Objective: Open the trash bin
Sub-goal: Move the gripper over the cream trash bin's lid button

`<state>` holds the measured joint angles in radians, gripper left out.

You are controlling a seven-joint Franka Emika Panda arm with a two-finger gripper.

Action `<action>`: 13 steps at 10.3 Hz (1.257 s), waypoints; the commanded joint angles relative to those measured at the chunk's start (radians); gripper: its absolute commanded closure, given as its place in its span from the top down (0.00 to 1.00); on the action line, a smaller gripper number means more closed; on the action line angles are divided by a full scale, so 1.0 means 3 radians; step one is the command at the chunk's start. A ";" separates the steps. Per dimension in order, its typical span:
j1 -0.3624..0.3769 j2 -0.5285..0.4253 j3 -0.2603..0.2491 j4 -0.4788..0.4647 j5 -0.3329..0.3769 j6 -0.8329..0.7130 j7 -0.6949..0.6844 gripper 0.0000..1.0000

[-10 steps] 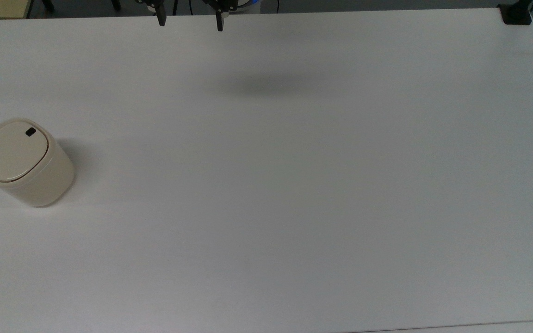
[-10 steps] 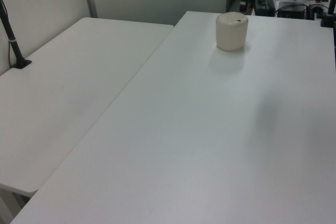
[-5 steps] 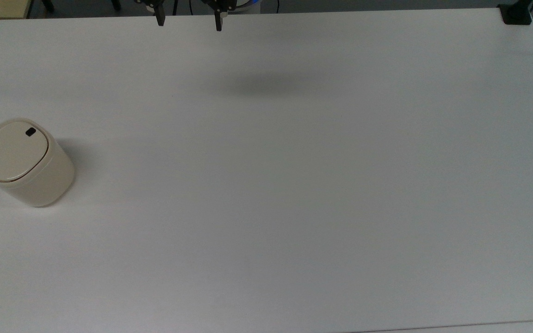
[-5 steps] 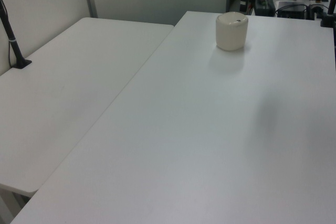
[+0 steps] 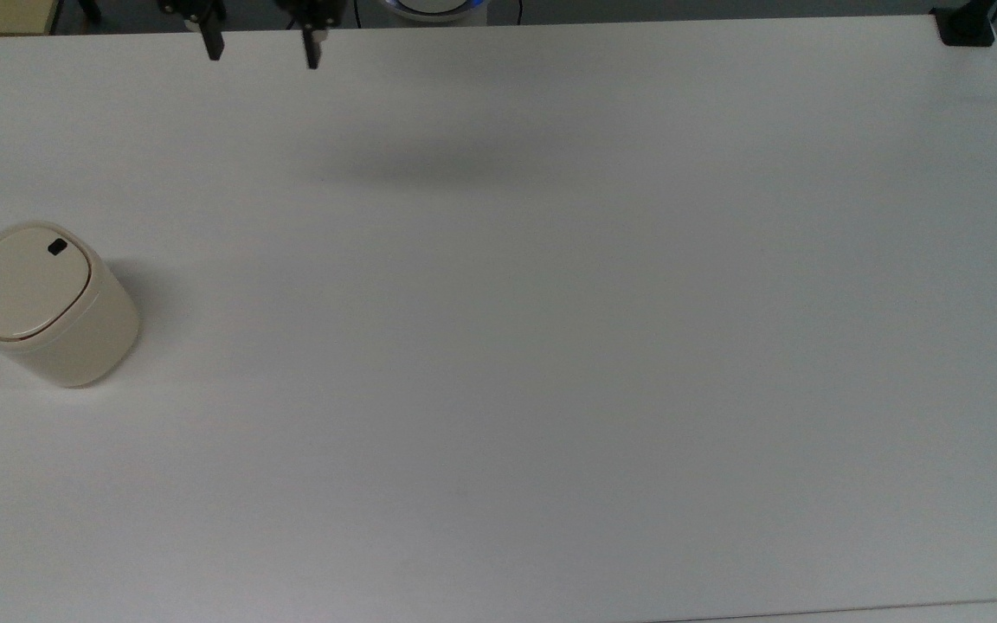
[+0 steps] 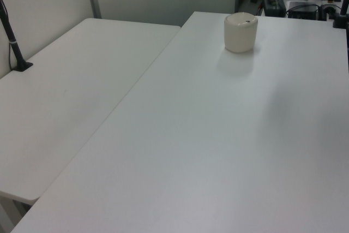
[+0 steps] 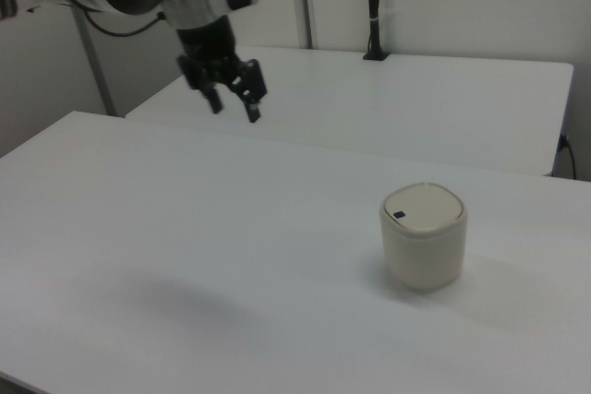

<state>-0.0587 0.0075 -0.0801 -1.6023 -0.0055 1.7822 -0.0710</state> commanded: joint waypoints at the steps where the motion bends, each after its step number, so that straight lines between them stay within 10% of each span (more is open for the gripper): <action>1: -0.0289 0.0189 0.0001 -0.0023 0.0044 0.0688 0.0433 0.37; 3: -0.0372 0.0342 -0.0009 -0.0023 0.0003 0.1017 0.0813 0.01; 13: -0.0505 0.0936 -0.0530 -0.0534 -0.0197 0.2475 0.0861 0.00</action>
<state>-0.2212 0.2775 -0.2099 -1.7188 -0.0425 2.4411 0.1645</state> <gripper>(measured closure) 0.991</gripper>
